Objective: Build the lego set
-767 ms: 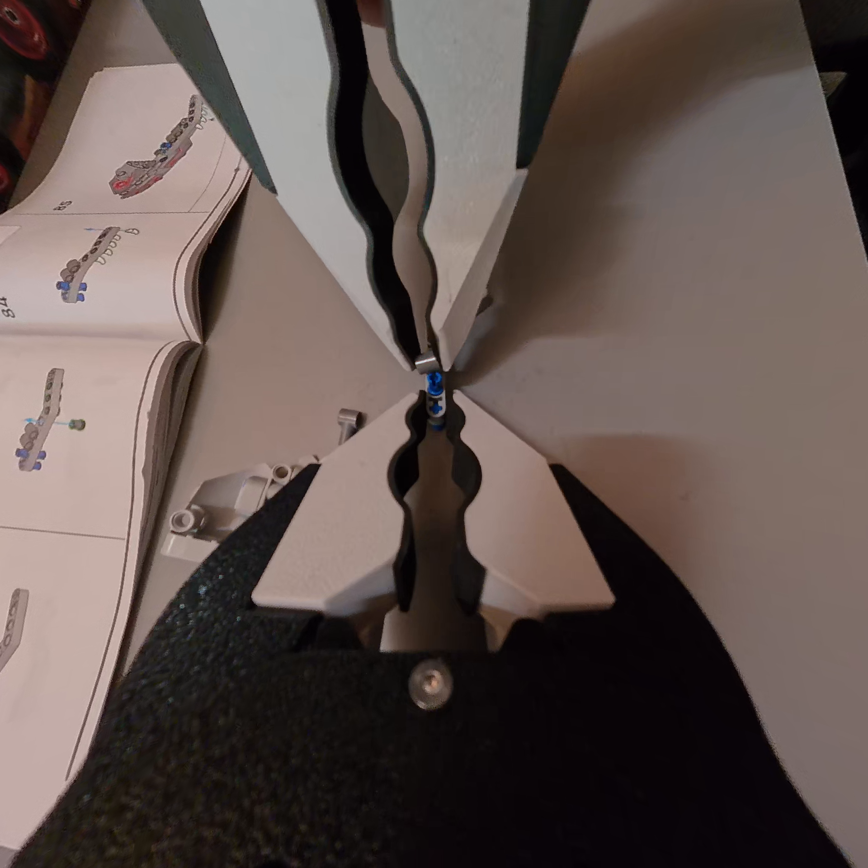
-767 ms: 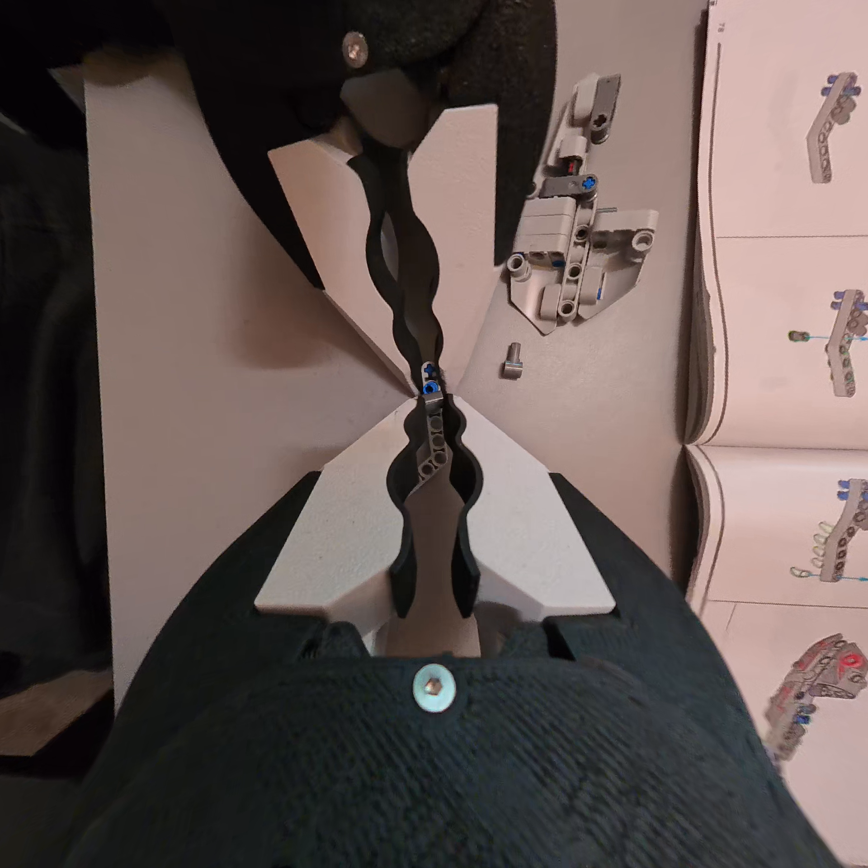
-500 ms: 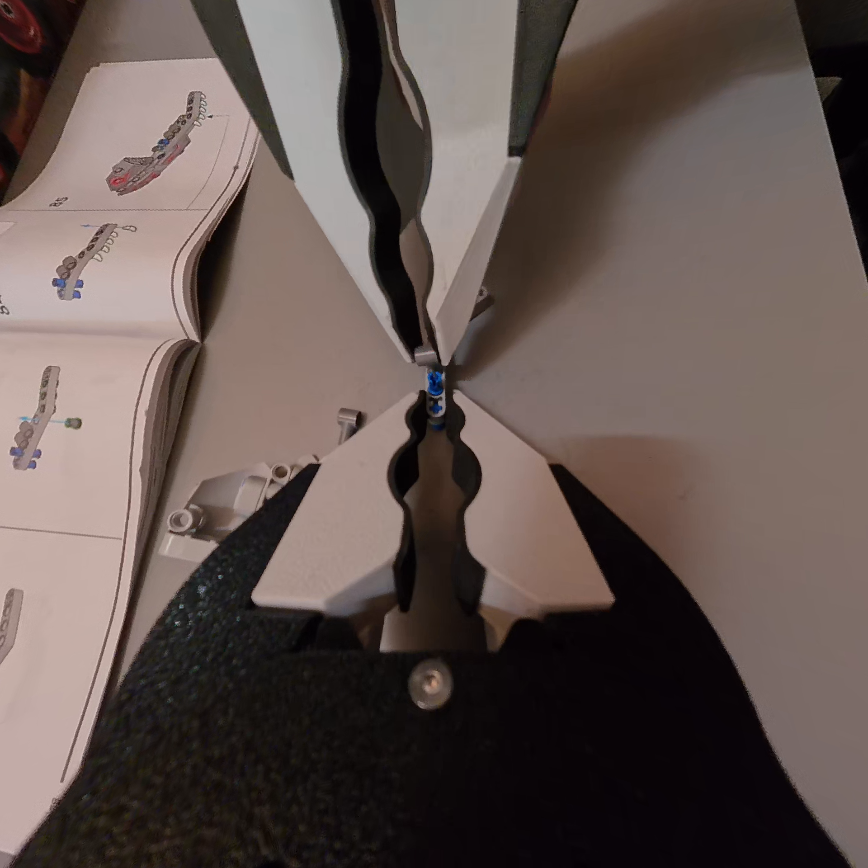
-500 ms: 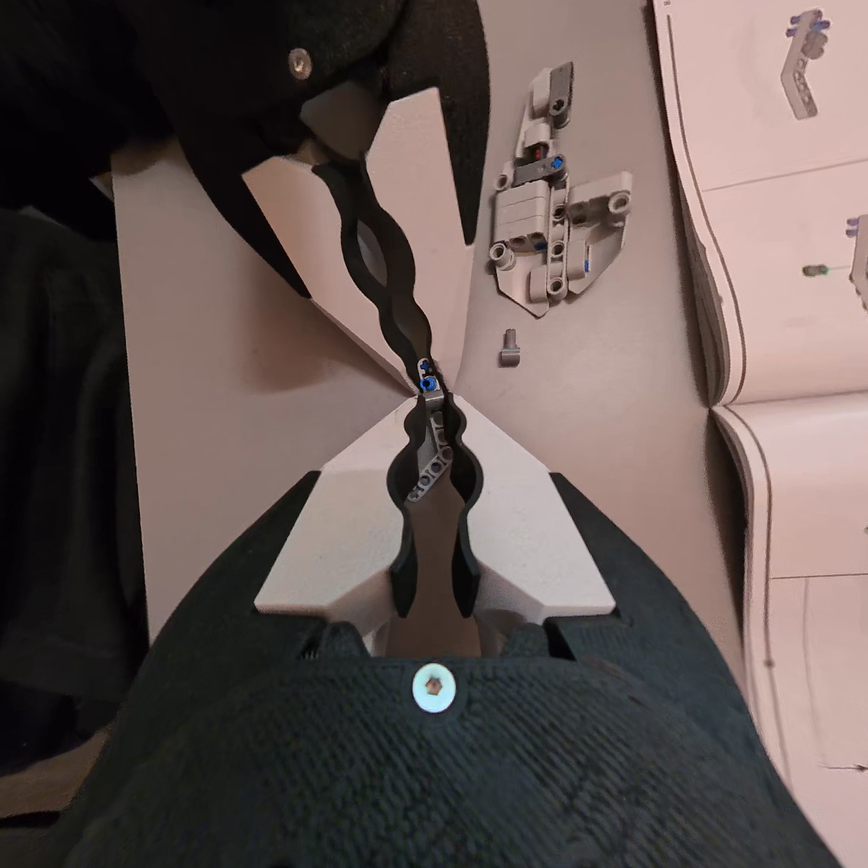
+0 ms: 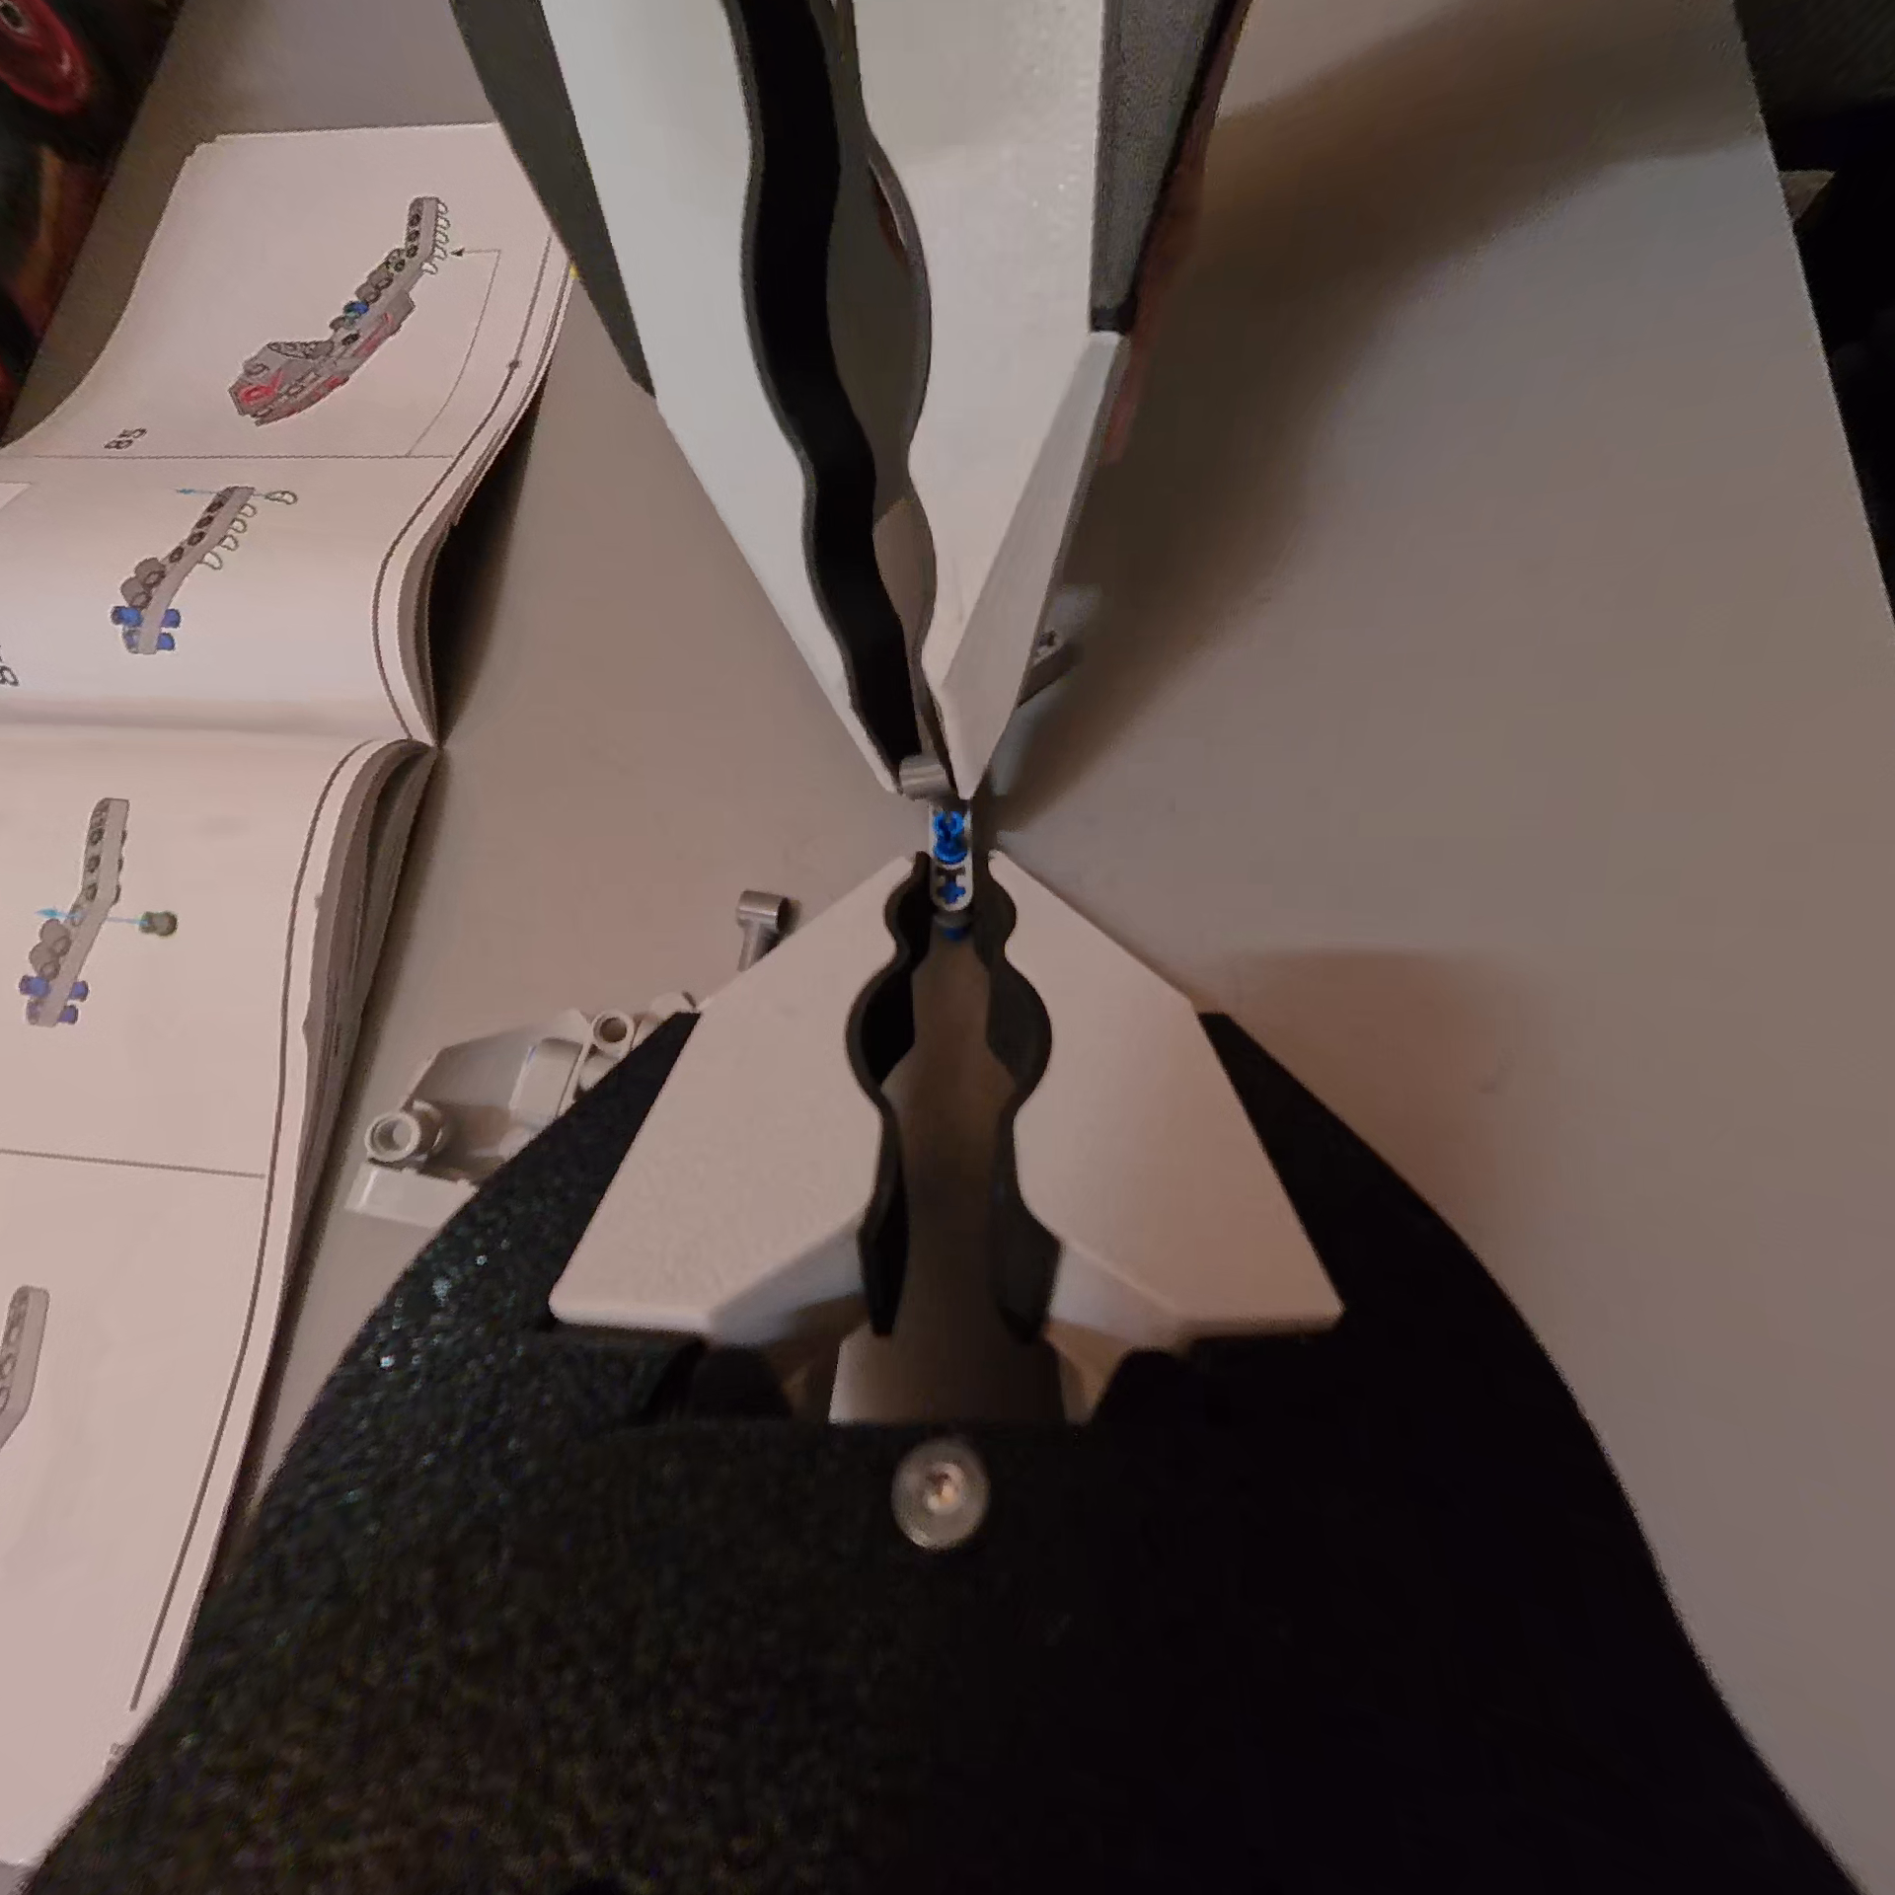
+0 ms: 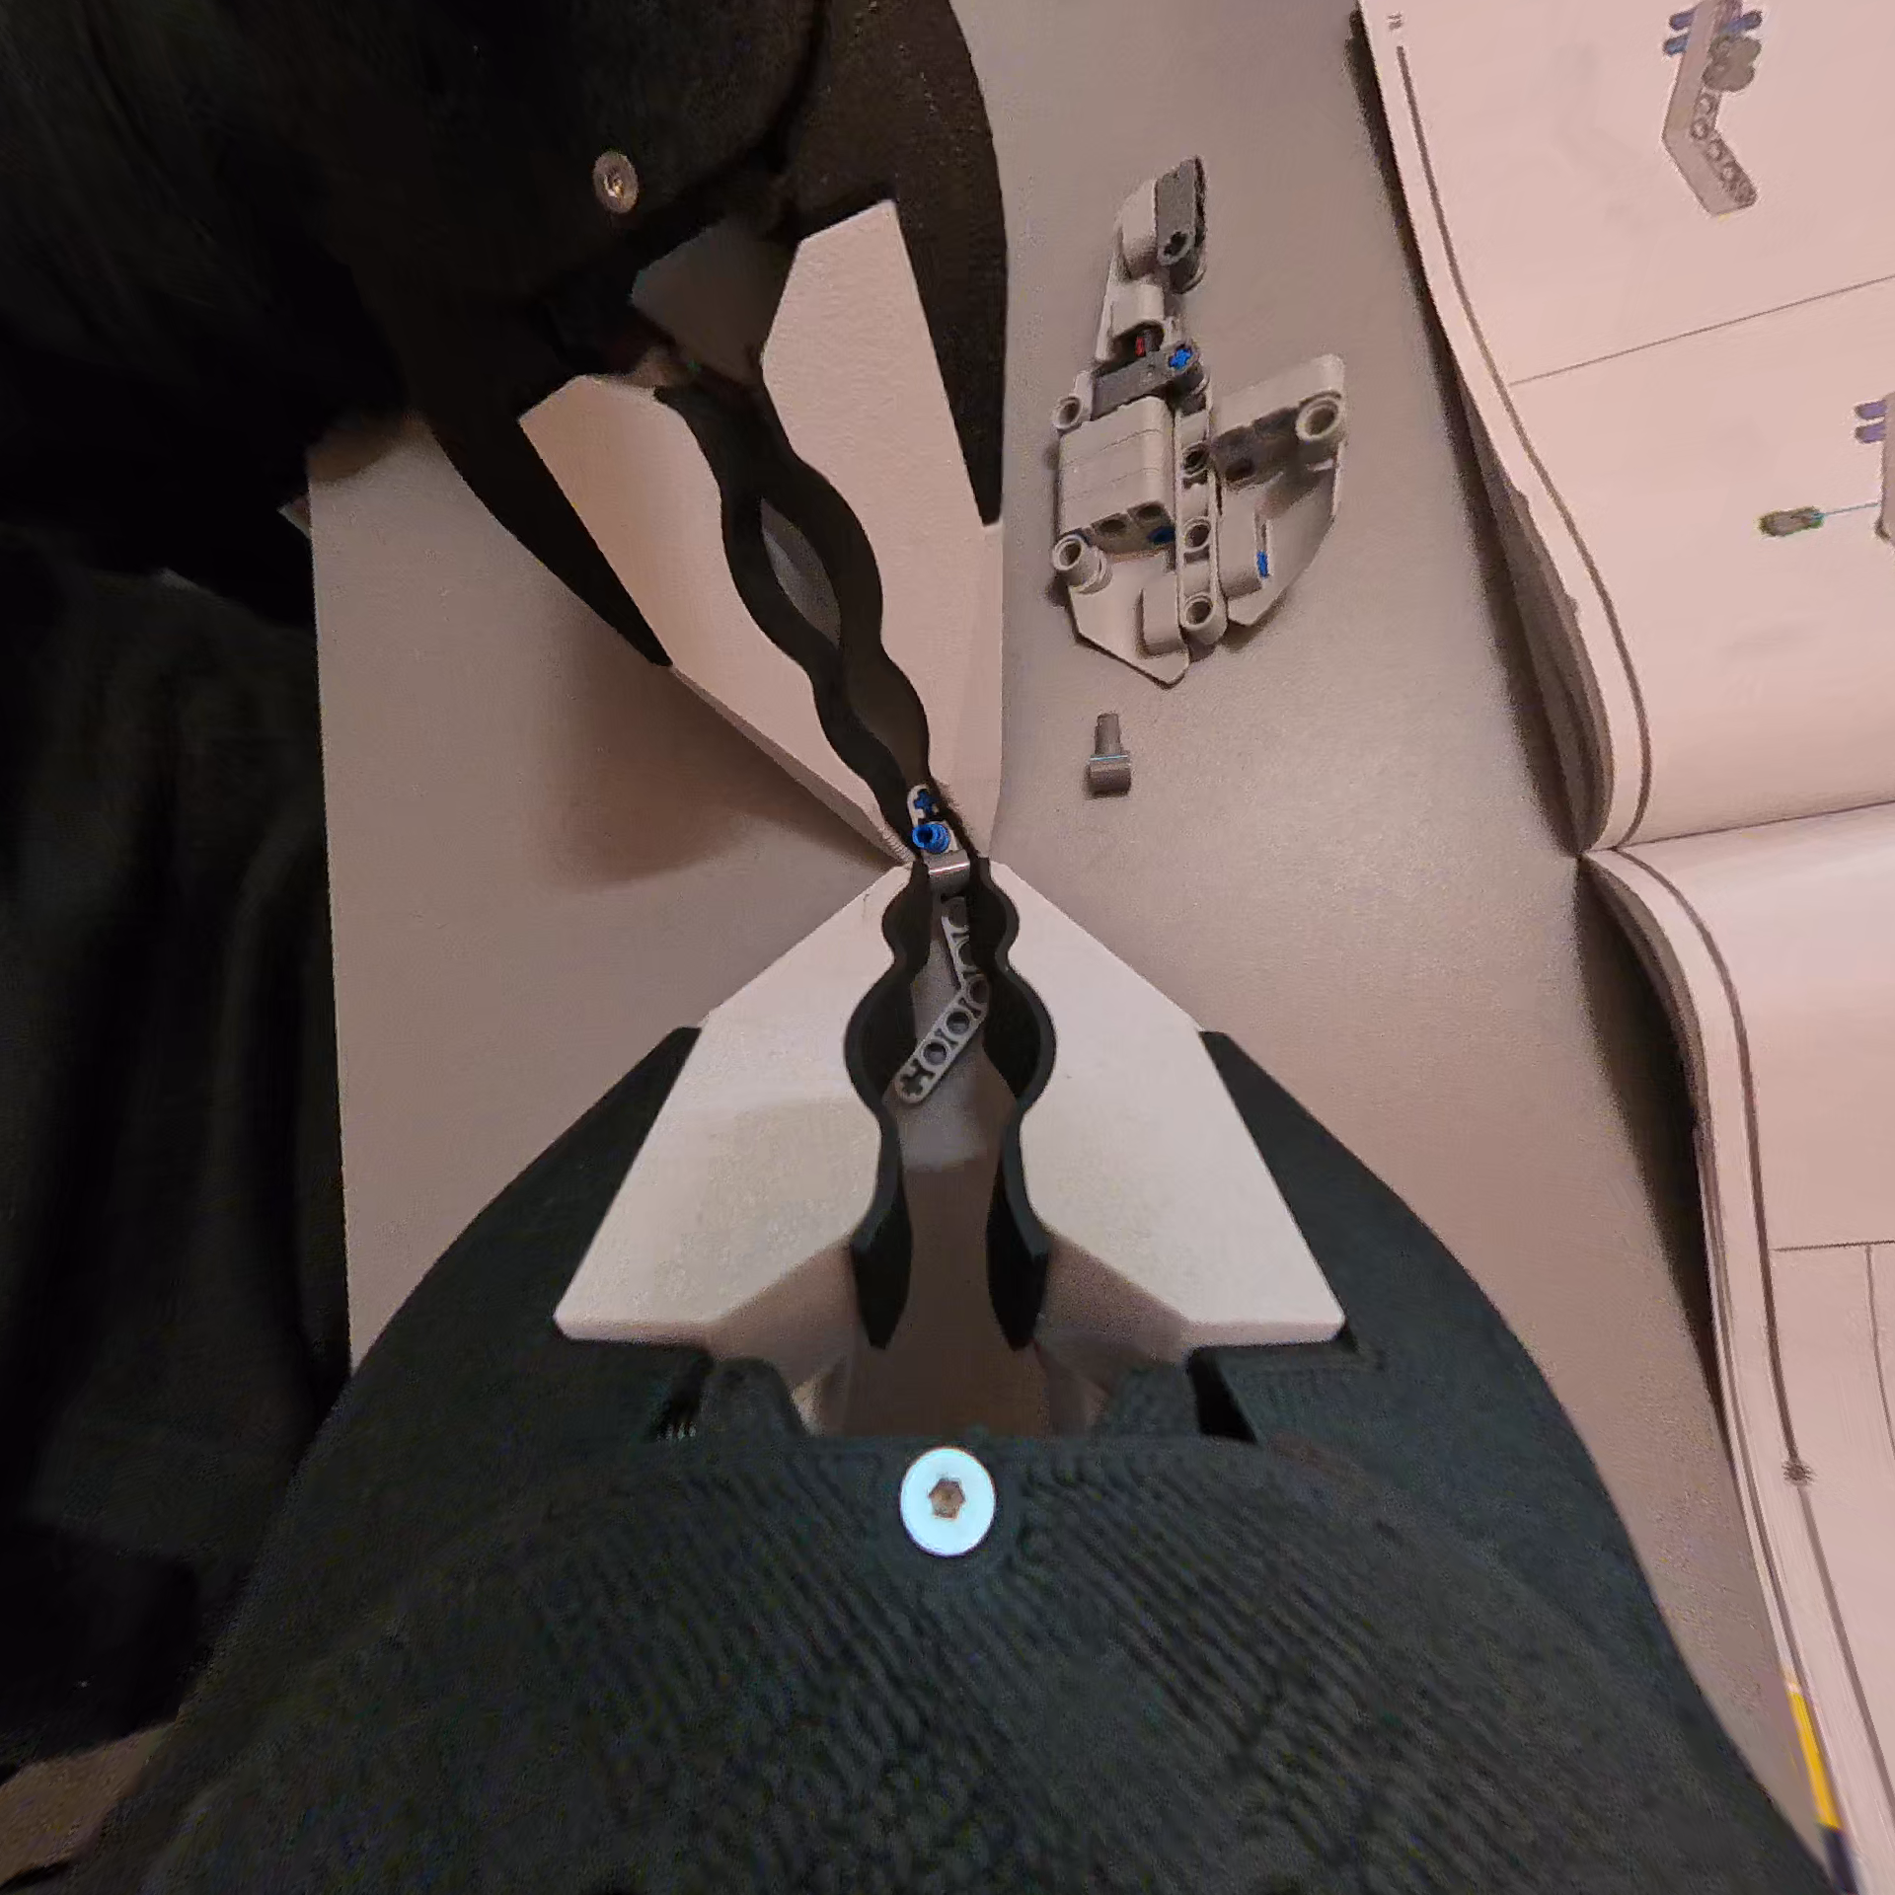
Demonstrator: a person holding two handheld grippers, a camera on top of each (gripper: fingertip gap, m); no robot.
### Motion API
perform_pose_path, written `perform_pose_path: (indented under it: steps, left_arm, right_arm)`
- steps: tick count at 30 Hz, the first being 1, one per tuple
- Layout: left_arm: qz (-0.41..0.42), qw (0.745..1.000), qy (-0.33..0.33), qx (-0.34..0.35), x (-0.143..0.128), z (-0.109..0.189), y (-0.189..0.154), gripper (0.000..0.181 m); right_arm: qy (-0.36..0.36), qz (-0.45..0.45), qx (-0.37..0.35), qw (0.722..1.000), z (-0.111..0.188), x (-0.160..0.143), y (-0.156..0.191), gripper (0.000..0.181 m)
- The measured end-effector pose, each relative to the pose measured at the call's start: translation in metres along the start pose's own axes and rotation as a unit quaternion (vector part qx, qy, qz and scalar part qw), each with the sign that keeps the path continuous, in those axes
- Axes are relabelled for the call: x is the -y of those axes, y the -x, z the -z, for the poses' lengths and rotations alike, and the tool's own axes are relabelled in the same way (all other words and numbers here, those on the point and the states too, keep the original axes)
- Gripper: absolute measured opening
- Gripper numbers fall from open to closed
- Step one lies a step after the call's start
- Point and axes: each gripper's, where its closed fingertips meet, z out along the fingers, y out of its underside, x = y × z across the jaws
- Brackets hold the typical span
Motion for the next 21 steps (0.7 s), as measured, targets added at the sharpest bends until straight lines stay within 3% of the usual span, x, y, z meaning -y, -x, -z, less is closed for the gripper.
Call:
perform_pose_path:
  steps: [11, 15, 18, 20, 21]
  left_arm:
    - [0.005, 1.000, 0.001, -0.005, -0.0008, 0.0002, -0.0001, 0.005]
    - [0.005, 1.000, 0.001, -0.007, -0.0015, 0.0008, -0.0005, 0.005]
    - [0.006, 1.000, 0.000, -0.003, -0.0012, 0.0009, 0.0007, 0.005]
    - [-0.004, 1.000, -0.002, 0.005, -0.0007, 0.0008, 0.0006, 0.005]
    - [-0.008, 1.000, -0.002, 0.007, -0.0008, 0.0011, 0.0004, 0.005]
  right_arm:
    - [0.067, 0.078, -0.045, 0.994, -0.0059, -0.0048, -0.0021, 0.006]
    - [0.003, 0.028, -0.016, 0.999, -0.0075, -0.0026, -0.0018, 0.006]
    - [-0.005, 0.048, -0.028, 0.998, -0.0073, -0.0014, -0.0021, 0.007]
    - [-0.001, 0.071, -0.019, 0.997, -0.0072, -0.0022, 0.0005, 0.009]
    - [0.022, 0.078, -0.015, 0.997, -0.0079, -0.0086, 0.0005, 0.026]
